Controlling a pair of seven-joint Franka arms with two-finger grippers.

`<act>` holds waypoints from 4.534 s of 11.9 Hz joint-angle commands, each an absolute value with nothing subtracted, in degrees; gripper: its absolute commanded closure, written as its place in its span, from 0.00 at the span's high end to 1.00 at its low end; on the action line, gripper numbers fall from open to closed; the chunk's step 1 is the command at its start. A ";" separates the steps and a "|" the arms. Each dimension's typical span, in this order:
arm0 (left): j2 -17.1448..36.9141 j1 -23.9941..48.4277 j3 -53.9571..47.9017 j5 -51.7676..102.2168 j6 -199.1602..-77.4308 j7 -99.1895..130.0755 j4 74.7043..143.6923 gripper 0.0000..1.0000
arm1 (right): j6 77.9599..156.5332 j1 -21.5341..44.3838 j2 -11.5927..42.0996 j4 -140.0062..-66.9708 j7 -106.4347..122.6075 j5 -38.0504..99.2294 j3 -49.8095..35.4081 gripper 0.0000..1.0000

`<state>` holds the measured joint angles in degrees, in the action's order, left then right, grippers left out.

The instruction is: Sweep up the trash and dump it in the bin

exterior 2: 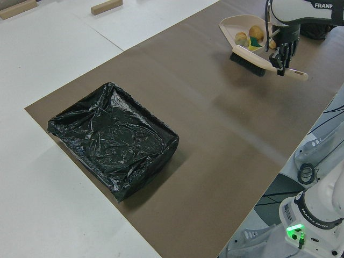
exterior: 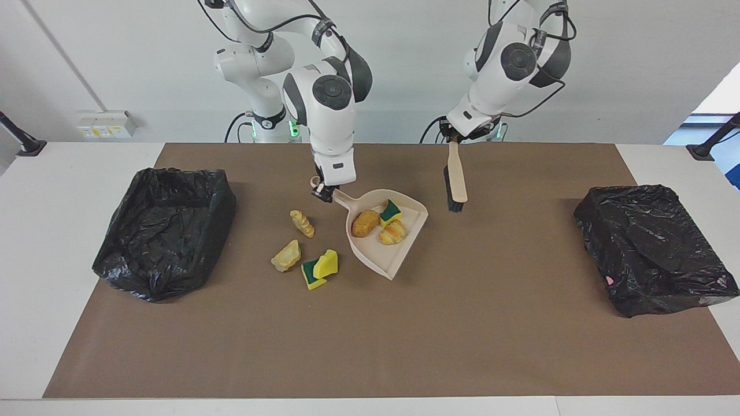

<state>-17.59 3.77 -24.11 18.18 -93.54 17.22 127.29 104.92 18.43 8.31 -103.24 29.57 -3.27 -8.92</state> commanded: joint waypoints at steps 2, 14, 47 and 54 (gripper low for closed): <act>-20.48 3.43 -32.14 18.19 -98.07 25.72 132.44 0.00 | 102.66 14.52 4.67 -102.92 30.49 -2.37 -9.40 0.00; -18.81 2.81 -48.60 31.55 -113.03 32.09 142.47 0.00 | 91.40 -9.55 0.44 -98.08 43.38 -3.59 -8.09 0.00; -4.57 10.55 -13.74 0.62 -104.35 5.21 111.12 1.00 | 87.80 -3.08 4.83 -103.54 68.46 -77.08 -8.17 0.00; -4.31 10.28 -0.98 1.14 -89.31 -6.67 92.39 1.00 | 76.66 1.48 4.22 -94.51 64.17 -62.00 -8.88 0.00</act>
<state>-5.33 8.82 -3.94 1.68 -93.09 -4.26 96.84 80.29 0.13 4.31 -99.70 65.72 -67.24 -8.53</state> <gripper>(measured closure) 0.000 0.674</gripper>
